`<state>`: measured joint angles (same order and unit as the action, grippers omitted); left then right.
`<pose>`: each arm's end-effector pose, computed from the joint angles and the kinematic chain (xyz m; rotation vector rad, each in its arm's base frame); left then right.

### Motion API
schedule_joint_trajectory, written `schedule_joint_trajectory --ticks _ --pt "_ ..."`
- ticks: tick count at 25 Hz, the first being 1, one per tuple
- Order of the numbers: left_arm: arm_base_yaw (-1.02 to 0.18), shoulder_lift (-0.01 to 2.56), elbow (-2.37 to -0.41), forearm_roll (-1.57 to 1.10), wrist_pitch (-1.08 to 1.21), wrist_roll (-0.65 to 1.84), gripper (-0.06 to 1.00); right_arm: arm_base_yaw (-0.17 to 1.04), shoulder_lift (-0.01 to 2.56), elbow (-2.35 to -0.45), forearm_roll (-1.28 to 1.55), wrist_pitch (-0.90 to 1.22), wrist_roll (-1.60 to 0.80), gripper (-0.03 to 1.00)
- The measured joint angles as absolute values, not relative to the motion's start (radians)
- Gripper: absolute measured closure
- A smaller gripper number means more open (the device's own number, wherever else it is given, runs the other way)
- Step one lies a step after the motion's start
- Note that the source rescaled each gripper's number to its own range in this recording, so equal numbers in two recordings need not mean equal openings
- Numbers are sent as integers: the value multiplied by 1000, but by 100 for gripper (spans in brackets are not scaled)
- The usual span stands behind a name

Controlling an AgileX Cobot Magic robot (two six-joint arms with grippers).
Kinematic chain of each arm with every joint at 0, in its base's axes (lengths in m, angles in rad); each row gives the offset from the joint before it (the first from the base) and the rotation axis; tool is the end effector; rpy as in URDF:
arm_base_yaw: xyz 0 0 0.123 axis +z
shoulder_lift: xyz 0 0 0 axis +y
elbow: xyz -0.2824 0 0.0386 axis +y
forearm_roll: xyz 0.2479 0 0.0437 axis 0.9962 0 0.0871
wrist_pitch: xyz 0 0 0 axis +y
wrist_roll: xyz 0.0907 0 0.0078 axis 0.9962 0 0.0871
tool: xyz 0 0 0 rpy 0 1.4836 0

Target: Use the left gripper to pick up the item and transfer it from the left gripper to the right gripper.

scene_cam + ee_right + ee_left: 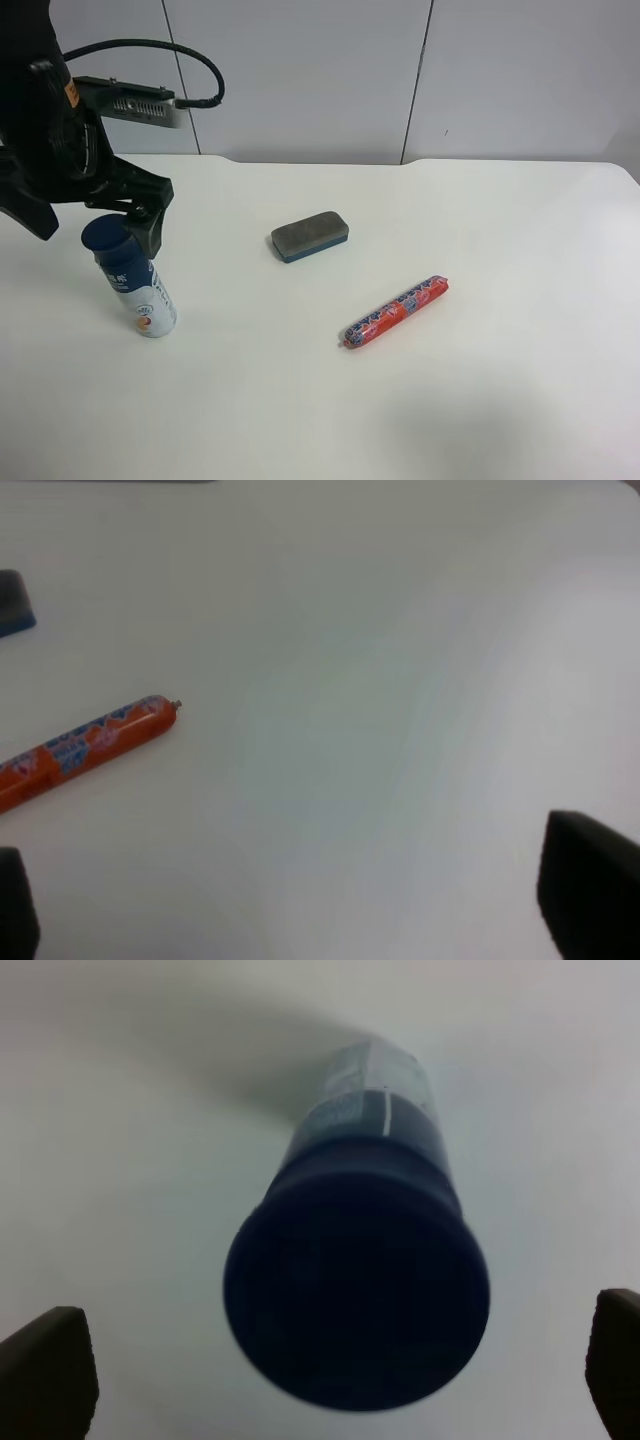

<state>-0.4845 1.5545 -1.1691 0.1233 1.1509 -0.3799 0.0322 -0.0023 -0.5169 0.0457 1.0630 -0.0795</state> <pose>0.2625 -0.1266 0.2635 0.2205 2.9736 0.0807 -0.0074 0.0034 0.2817 -0.1158 2.0233 0.0246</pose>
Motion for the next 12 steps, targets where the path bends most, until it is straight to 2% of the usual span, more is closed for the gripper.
schedule_joint_trajectory --ticks 12 --pt "-485 1615 -1107 124 1034 -329 -6 32 -2 -517 46 1063 -79 -3"
